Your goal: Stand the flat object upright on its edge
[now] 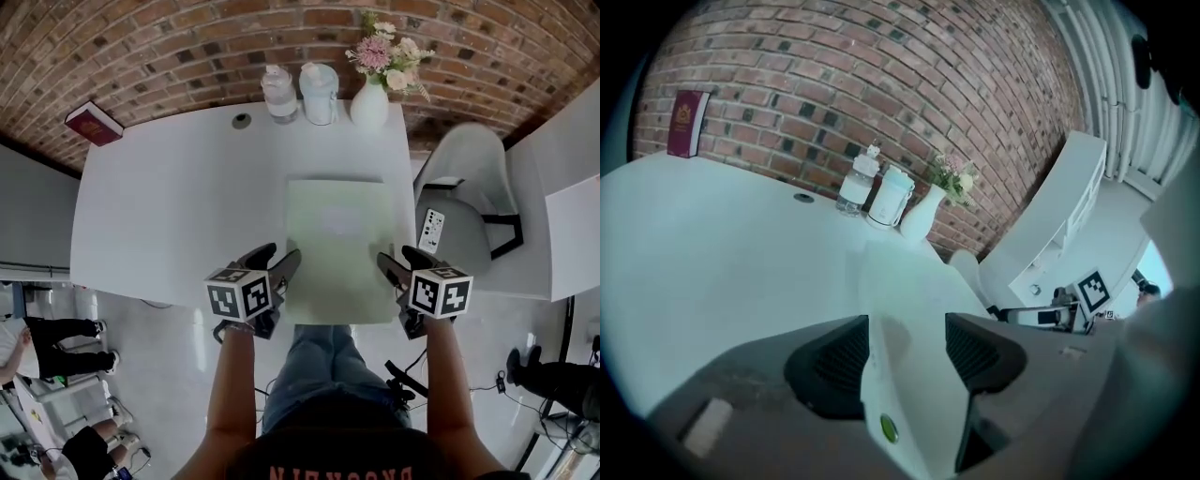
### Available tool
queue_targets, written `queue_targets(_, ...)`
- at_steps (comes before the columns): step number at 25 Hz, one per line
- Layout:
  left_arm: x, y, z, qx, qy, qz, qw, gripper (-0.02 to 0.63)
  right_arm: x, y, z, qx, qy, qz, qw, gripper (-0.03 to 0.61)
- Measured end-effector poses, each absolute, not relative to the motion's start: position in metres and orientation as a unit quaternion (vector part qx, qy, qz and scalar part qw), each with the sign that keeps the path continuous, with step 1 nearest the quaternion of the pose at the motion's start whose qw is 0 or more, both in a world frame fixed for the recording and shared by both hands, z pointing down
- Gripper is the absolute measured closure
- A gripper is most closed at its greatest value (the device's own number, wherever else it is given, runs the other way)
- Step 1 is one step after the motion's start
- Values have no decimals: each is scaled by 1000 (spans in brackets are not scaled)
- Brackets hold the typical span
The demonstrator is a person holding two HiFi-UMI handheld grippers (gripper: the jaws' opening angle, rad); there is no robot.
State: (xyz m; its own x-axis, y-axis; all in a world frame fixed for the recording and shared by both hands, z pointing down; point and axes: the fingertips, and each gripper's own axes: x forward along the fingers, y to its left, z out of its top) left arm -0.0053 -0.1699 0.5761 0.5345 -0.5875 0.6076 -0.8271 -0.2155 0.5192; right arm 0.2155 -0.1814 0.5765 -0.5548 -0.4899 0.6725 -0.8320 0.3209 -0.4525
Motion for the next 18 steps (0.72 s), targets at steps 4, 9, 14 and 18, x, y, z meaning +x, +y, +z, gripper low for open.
queue_targets(4, -4, -170, 593, 761, -446, 155, 445, 350, 216, -183, 596, 413, -770, 433, 220, 291)
queue_targets(9, 0, -172, 603, 751, -422, 139, 488, 350, 210, -177, 615, 377, -751, 490, 233, 291)
queue_targets(14, -2, -170, 618, 734, -409, 142, 523, 350, 205, -176, 621, 352, -747, 504, 253, 291)
queue_targets(18, 0, -168, 627, 719, -392, 127, 559, 350, 205, -176, 627, 337, -742, 514, 269, 287)
